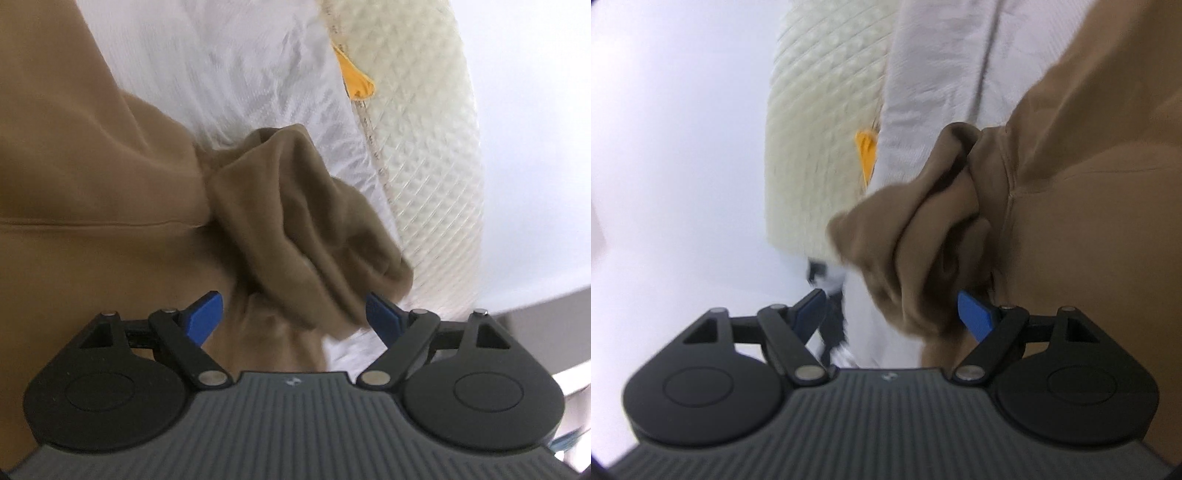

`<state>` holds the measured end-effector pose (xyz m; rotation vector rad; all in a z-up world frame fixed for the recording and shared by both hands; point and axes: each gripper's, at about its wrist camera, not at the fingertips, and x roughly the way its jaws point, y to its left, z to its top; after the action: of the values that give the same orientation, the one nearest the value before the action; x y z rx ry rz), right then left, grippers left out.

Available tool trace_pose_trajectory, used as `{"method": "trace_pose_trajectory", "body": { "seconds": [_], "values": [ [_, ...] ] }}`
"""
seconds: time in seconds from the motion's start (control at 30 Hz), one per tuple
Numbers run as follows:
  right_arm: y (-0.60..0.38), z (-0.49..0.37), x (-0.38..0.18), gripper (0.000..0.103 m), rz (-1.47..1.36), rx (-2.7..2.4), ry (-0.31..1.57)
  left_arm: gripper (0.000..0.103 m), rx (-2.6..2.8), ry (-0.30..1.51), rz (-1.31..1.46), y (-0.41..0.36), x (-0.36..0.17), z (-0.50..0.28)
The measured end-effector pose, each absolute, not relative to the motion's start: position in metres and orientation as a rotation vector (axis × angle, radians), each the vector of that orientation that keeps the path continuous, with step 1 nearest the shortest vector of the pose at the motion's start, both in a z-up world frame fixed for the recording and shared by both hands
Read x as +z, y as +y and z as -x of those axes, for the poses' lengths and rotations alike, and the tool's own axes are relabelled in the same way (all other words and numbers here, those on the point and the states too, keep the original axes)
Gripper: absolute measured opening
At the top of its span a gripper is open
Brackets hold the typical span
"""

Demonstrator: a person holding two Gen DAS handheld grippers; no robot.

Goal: Fold large clothes
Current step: 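Grasp the brown hood with both tools, then fold the held hood down over the hoodie body toward the hem, open both tools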

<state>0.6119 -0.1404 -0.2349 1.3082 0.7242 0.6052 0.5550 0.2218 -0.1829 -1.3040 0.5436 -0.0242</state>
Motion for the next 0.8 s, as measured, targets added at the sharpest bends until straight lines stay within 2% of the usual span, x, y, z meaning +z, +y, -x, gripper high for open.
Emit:
{"method": "trace_pose_trajectory", "body": {
  "seconds": [0.13,0.17,0.27,0.3,0.37,0.4,0.43,0.5,0.57,0.8],
  "values": [
    [-0.124,-0.639,-0.254,0.079,-1.428,0.565,0.668,0.088,-0.090,0.528,1.409,0.225,-0.205,-0.599],
    [-0.121,-0.642,-0.257,0.069,-1.441,0.560,0.663,0.087,-0.096,0.531,1.411,0.225,-0.207,-0.607],
    [-0.109,-0.656,-0.259,0.062,-1.453,0.574,0.654,0.086,-0.076,0.548,1.387,0.223,-0.212,-0.632],
    [-0.107,-0.659,-0.256,0.059,-1.440,0.577,0.646,0.081,-0.034,0.552,1.355,0.223,-0.211,-0.637],
    [-0.108,-0.661,-0.244,0.041,-1.386,0.568,0.634,0.045,0.084,0.562,1.227,0.221,-0.200,-0.639],
    [-0.108,-0.664,-0.237,0.038,-1.351,0.568,0.632,0.037,0.095,0.572,1.191,0.222,-0.195,-0.644],
    [-0.108,-0.665,-0.228,0.032,-1.313,0.569,0.627,0.024,0.104,0.557,1.178,0.224,-0.188,-0.645],
    [-0.110,-0.668,-0.214,0.028,-1.250,0.571,0.627,0.014,0.109,0.529,1.114,0.227,-0.169,-0.644],
    [-0.112,-0.666,-0.198,0.024,-1.211,0.586,0.631,0.011,0.111,0.500,1.014,0.223,-0.144,-0.641],
    [-0.137,-0.617,-0.132,0.021,-1.132,0.690,0.518,0.010,0.020,0.371,0.783,0.195,-0.052,-0.585]
  ]
}}
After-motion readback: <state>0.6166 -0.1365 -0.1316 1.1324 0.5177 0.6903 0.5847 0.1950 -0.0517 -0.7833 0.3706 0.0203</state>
